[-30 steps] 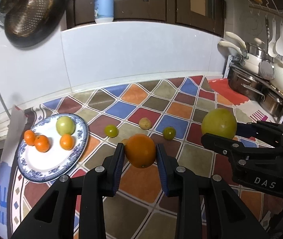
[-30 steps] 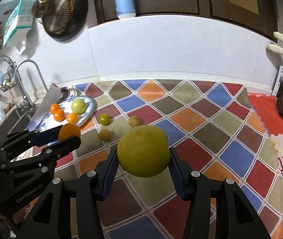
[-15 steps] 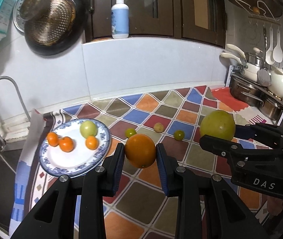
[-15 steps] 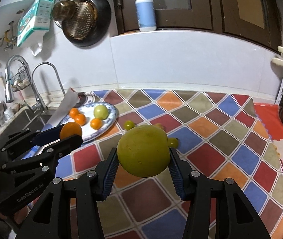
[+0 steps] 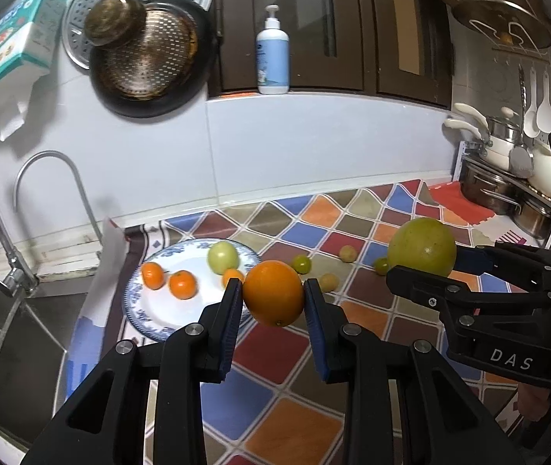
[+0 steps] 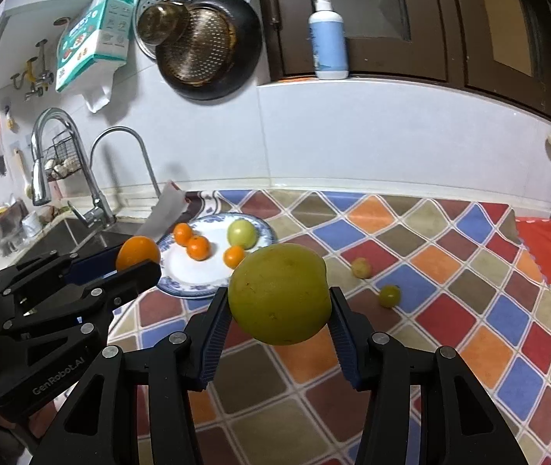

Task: Organize fruits
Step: 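Carry the mandarin in the left gripper over the plate while the right gripper carries the pomelo there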

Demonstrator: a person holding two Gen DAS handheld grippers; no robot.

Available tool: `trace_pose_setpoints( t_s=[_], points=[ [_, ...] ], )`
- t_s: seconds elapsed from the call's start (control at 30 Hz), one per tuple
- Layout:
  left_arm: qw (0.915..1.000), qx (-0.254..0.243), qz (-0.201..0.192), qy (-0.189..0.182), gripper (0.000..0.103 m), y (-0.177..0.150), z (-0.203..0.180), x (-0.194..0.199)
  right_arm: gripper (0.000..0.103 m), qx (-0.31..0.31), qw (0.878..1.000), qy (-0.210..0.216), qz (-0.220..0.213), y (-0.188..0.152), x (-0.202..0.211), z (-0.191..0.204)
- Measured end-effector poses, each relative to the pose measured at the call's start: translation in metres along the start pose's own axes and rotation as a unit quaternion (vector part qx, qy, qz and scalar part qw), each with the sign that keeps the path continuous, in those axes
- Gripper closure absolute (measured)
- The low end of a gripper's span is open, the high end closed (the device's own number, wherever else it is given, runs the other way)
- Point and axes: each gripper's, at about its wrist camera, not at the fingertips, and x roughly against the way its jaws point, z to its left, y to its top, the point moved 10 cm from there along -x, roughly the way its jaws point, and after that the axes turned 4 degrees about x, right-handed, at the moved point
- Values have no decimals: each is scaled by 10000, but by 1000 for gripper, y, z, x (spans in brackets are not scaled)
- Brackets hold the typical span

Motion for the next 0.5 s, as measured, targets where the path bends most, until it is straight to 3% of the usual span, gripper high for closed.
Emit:
trace_pose_setpoints(
  t_s=[0.5],
  points=[
    [9999, 38, -57, 121, 71, -2, 52, 6, 53, 135, 9998, 107, -73, 14, -18, 53]
  ],
)
